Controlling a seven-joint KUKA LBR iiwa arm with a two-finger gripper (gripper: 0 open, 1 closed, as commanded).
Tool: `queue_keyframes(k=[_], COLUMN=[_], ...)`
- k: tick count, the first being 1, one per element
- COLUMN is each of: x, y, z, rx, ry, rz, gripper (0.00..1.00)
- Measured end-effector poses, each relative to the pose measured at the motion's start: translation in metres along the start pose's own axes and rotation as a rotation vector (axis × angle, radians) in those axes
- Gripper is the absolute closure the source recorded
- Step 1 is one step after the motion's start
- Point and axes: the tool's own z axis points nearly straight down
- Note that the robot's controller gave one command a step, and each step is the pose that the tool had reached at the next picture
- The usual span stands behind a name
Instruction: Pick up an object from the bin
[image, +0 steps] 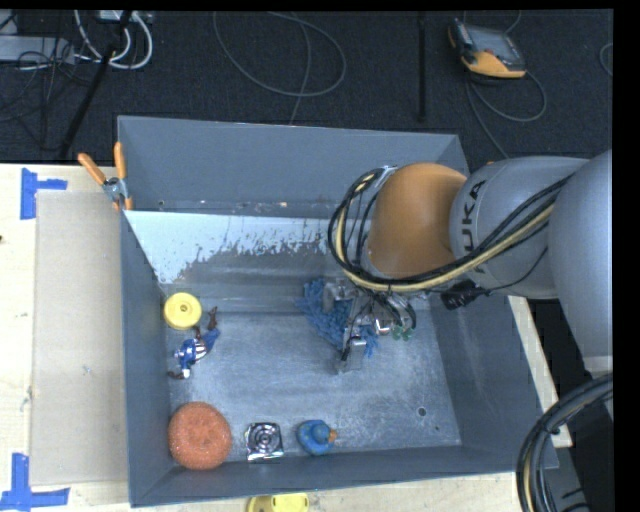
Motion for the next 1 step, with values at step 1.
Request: queue_keyframes(k=[1], x=[-0.0008], y=[-0.0271], z=[-0.0013], rx=[-0.003], ry=[0.002], rz=[0.017], gripper=[0.00])
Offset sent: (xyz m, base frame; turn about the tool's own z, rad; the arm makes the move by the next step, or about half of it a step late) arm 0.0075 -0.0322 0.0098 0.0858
